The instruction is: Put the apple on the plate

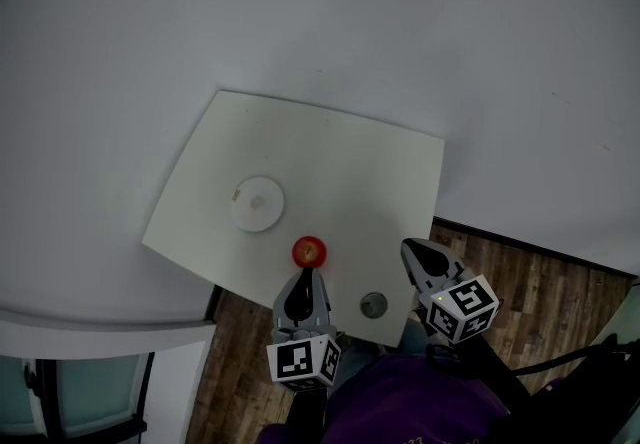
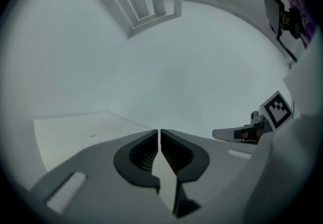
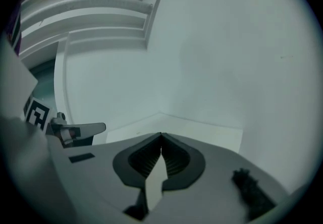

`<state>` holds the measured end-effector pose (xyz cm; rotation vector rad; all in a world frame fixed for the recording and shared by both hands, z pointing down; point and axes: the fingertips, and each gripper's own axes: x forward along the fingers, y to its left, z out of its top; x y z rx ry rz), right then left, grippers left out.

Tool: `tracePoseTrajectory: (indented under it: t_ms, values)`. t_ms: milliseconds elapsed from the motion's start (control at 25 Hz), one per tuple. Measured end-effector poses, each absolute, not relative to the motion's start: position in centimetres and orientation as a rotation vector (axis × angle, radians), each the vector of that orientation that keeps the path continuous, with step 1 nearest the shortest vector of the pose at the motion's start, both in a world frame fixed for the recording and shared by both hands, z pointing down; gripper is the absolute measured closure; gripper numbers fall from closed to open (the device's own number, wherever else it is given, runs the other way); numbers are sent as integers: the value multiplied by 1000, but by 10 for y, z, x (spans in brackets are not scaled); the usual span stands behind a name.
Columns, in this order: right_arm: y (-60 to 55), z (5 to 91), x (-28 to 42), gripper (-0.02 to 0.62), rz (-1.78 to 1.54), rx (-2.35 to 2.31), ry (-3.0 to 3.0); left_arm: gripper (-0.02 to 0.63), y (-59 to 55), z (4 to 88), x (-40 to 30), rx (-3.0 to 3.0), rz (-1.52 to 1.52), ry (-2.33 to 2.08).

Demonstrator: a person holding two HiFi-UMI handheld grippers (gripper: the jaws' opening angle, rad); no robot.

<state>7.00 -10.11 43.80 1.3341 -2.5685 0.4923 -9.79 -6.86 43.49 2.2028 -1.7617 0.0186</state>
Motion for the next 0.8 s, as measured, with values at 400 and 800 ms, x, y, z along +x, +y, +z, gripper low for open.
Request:
tracePoseTrajectory:
  t_ms: [400, 800]
  values:
    - [-126, 431, 89, 584, 484, 1312, -2582, 437, -90, 461, -91, 2160, 121, -1839]
    - [-138, 438, 81, 584, 498, 1252, -2598, 299, -113, 501, -96, 2101, 267, -1822]
